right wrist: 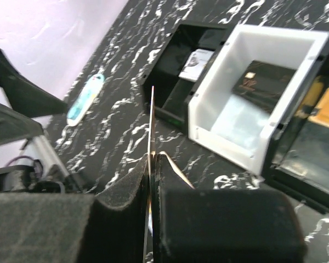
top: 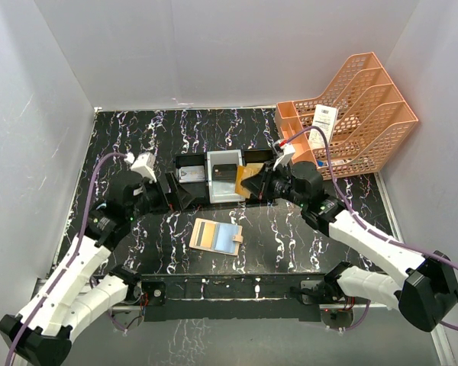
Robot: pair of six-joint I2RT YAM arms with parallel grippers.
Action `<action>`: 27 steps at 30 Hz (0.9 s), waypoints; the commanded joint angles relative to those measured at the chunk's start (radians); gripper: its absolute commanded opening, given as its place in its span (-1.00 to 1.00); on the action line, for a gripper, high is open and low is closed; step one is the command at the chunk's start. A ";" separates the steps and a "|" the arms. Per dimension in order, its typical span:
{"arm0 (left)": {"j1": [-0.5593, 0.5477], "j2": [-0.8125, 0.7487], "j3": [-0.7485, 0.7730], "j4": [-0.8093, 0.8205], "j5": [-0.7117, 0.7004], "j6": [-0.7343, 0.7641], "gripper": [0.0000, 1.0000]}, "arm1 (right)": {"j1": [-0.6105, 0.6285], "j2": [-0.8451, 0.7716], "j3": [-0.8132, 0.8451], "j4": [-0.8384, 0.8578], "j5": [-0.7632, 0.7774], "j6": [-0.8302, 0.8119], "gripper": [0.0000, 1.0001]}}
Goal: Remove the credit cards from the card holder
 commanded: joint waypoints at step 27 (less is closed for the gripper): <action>0.326 0.023 -0.011 -0.078 -0.113 0.255 0.97 | -0.048 0.300 0.252 -0.182 0.399 -0.966 -1.00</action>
